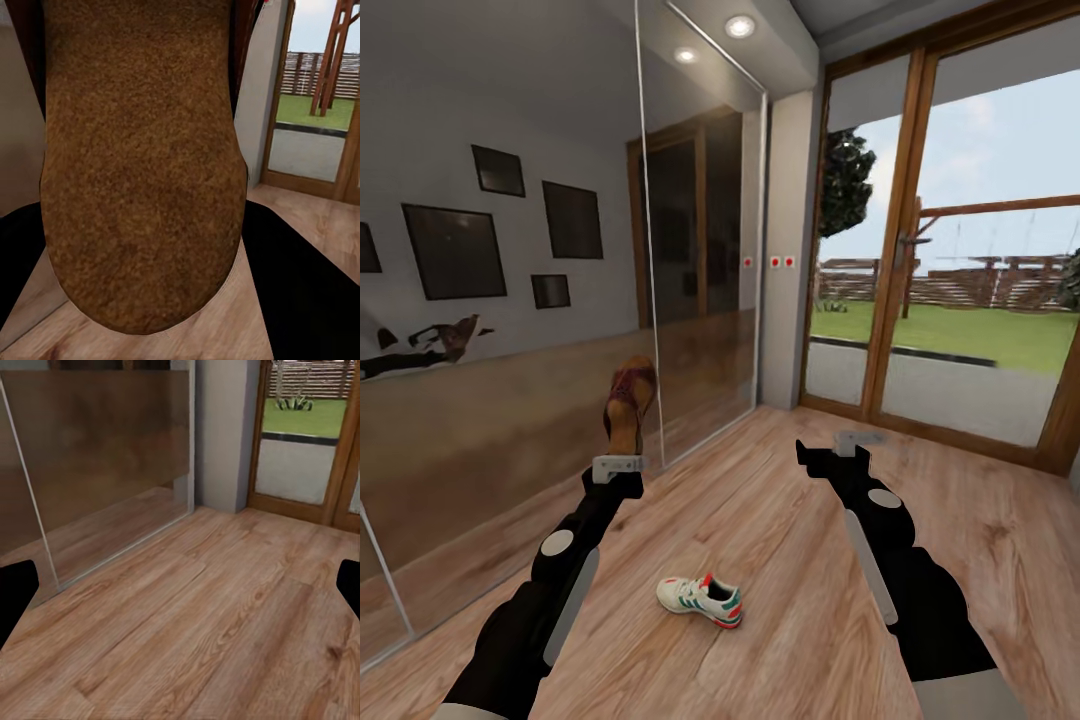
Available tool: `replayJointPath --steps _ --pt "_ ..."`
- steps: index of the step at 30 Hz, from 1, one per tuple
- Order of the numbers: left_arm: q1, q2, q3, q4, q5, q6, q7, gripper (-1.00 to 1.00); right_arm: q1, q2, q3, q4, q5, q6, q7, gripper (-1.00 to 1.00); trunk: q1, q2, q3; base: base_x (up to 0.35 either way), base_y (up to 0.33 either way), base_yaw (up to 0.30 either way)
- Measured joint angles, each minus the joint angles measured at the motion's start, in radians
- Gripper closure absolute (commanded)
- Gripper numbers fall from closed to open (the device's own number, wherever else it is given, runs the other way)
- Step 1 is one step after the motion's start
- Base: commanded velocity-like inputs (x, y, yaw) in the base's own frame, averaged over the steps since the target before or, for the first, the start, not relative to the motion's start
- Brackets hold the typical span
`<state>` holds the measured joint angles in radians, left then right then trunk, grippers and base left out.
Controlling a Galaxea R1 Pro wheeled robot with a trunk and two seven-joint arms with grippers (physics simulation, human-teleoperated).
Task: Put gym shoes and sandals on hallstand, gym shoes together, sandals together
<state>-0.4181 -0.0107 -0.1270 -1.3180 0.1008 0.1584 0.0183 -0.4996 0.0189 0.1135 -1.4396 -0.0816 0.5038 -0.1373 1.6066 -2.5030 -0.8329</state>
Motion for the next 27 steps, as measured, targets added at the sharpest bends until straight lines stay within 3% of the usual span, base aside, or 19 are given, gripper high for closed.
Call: replayJointPath --steps 8,27 --pt "0.0 0.0 0.0 0.0 0.0 0.0 0.0 1.0 0.0 0.0 -0.001 0.0 0.0 0.0 0.0 -1.0 0.0 0.0 0.009 0.128 -0.199 0.194" --pt "0.0 0.0 -0.001 0.0 0.0 -0.001 0.0 1.0 0.0 0.0 -0.001 0.0 0.0 0.0 0.0 -1.0 0.0 0.0 0.03 0.004 -0.071 0.194"
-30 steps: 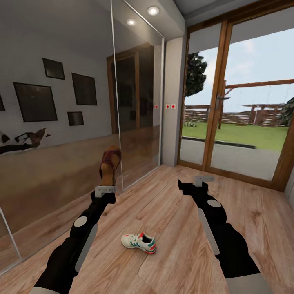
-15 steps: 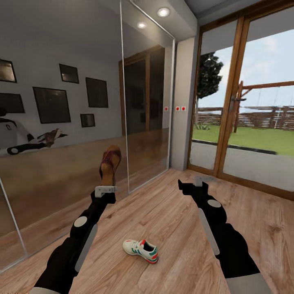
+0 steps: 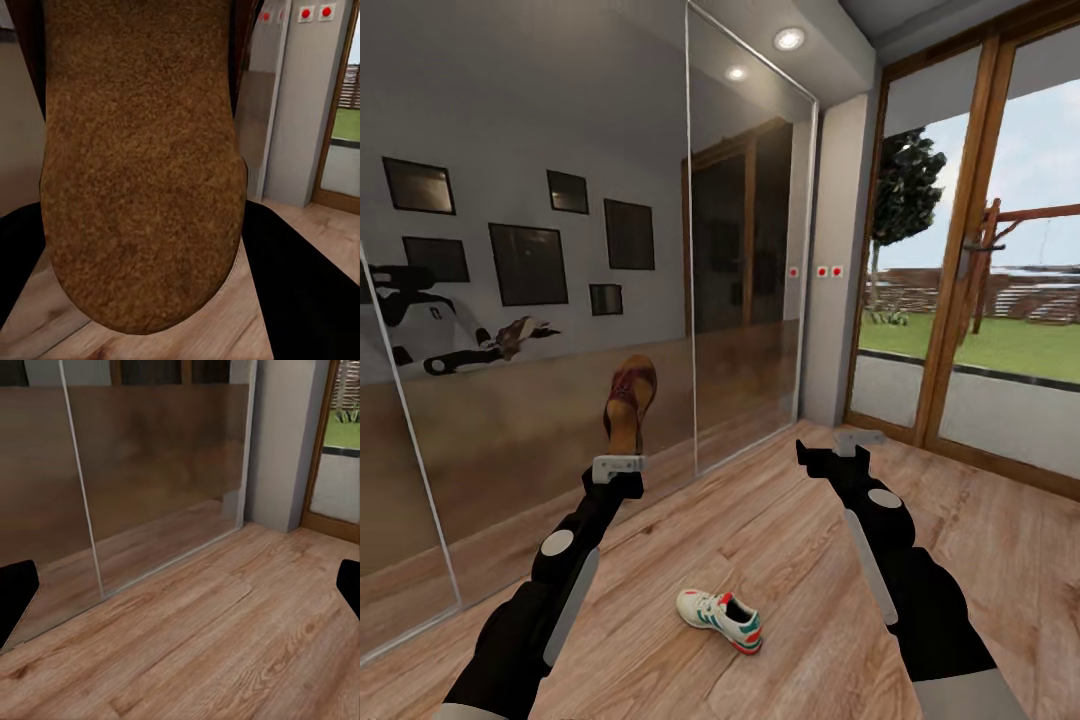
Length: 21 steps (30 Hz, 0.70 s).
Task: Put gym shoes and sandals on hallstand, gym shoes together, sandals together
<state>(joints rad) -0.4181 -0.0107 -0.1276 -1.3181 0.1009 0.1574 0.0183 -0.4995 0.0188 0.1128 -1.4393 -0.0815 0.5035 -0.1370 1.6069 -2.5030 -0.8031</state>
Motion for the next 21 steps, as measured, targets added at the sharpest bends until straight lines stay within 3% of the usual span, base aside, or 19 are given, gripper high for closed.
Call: replayJointPath --steps 7,21 --pt "0.0 0.0 0.0 0.0 0.0 0.0 0.0 1.0 0.0 0.0 -0.001 0.0 0.001 0.0 -0.001 -1.0 0.0 0.0 0.008 0.014 -0.058 0.17" --pt "0.0 0.0 -0.001 0.001 -0.001 0.0 0.0 1.0 0.0 0.002 -0.001 0.003 0.001 0.001 -0.002 -1.0 0.0 0.0 0.009 0.057 -0.314 0.015"
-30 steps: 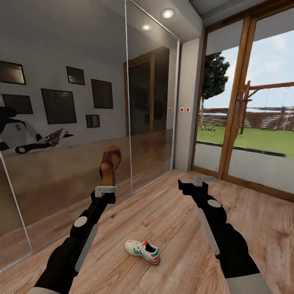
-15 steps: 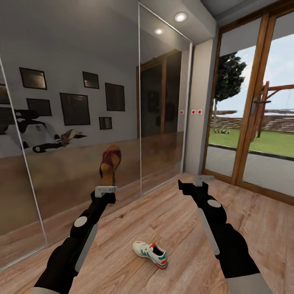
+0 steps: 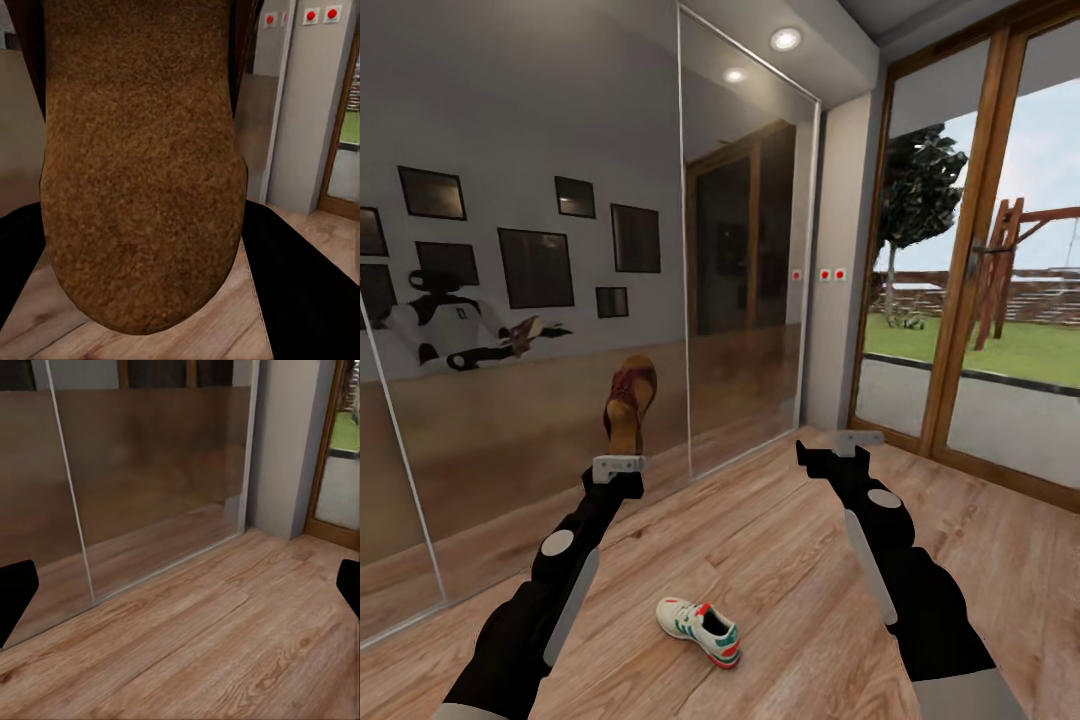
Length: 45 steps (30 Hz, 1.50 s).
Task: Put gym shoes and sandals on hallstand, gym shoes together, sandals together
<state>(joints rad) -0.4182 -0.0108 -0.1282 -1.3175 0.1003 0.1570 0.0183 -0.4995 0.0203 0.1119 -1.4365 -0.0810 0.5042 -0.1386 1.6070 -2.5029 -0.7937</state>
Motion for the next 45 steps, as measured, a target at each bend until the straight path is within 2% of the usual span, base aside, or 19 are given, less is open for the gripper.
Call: replayJointPath --steps 10,15,45 --pt "0.0 0.0 0.0 0.0 0.001 0.001 0.0 1.0 0.0 0.0 0.001 -0.001 0.0 0.0 0.0 -1.0 0.0 0.0 0.0 0.153 -0.302 0.0" --pt "0.0 0.0 0.001 0.0 0.0 0.001 0.0 1.0 0.0 0.0 0.0 -0.002 0.001 0.0 0.0 -1.0 0.0 0.0 0.0 0.093 -0.089 0.05" --pt "0.0 0.0 0.0 -0.001 0.001 0.0 0.0 1.0 0.0 0.0 0.0 -0.002 0.001 0.0 0.0 -1.0 0.0 0.0 0.0 0.002 -0.02 0.282"
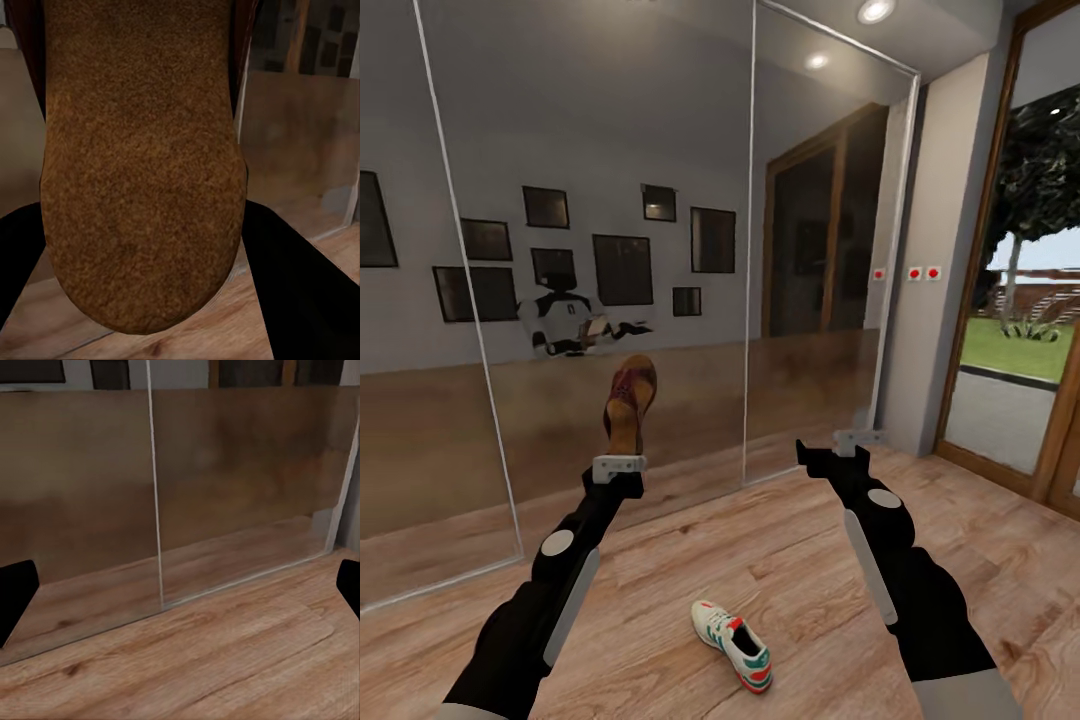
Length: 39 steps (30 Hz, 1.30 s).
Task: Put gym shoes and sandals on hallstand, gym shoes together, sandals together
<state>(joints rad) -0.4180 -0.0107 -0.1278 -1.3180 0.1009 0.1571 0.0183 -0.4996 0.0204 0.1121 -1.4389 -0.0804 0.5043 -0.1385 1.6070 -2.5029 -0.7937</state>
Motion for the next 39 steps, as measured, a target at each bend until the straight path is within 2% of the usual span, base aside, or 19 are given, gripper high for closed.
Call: replayJointPath --steps 18,39 --pt "0.0 0.0 0.0 0.0 0.0 0.0 0.0 1.0 0.0 0.0 0.0 0.0 0.0 0.0 0.0 -1.0 0.0 0.0 0.0 0.0 -0.301 0.088" --pt "0.0 0.0 0.0 0.0 0.0 0.0 0.0 1.0 0.0 0.0 0.0 0.0 0.0 -0.001 0.0 -1.0 0.0 0.0 0.0 0.0 -0.009 0.288"
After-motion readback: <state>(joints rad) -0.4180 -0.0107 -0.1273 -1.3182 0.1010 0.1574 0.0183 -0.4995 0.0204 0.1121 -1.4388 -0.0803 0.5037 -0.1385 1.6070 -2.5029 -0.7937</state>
